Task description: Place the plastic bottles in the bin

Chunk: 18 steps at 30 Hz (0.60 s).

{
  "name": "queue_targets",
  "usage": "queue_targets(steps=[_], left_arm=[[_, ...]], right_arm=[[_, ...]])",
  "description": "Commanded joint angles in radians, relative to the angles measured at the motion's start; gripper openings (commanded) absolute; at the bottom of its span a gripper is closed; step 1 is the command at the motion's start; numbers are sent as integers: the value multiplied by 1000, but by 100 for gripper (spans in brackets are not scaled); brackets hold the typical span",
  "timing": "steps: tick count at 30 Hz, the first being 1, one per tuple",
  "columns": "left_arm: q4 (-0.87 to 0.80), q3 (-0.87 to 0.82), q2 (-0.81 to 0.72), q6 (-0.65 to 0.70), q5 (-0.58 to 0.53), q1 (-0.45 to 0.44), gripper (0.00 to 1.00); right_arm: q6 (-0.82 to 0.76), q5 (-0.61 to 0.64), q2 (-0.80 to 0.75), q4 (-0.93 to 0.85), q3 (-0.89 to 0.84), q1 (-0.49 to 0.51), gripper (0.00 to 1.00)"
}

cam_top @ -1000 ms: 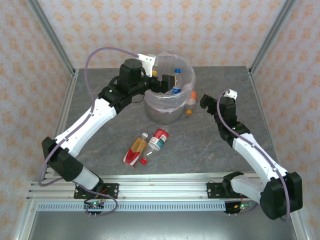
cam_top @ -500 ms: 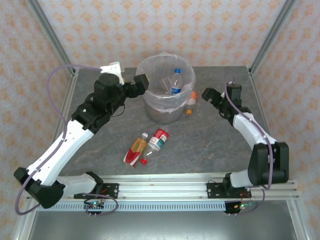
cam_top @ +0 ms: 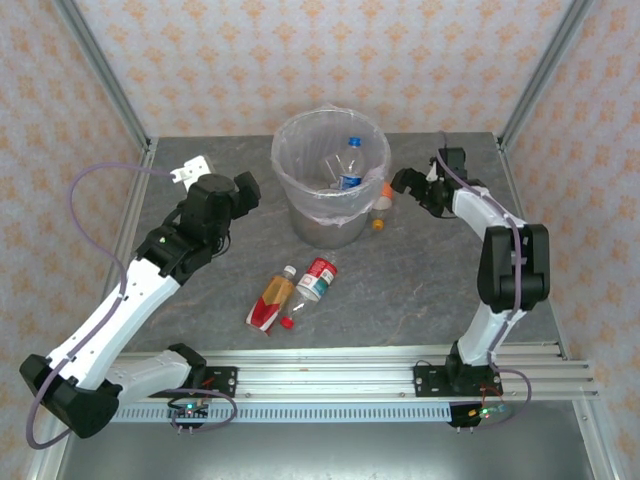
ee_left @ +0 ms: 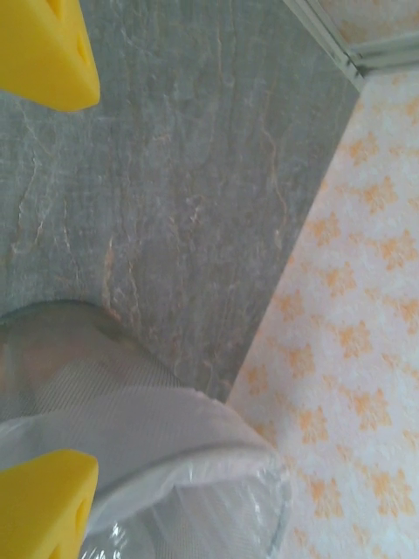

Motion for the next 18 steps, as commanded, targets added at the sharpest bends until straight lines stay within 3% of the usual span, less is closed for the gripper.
queue_targets(steps=[1, 18], left_arm=[[-38, -1, 37, -42, -46, 18, 100], [-40, -9, 61, -53, -40, 41, 100]], right_arm=[[-33, -50, 72, -102, 99, -5, 99], [-62, -27, 383, -268, 492, 68, 99]])
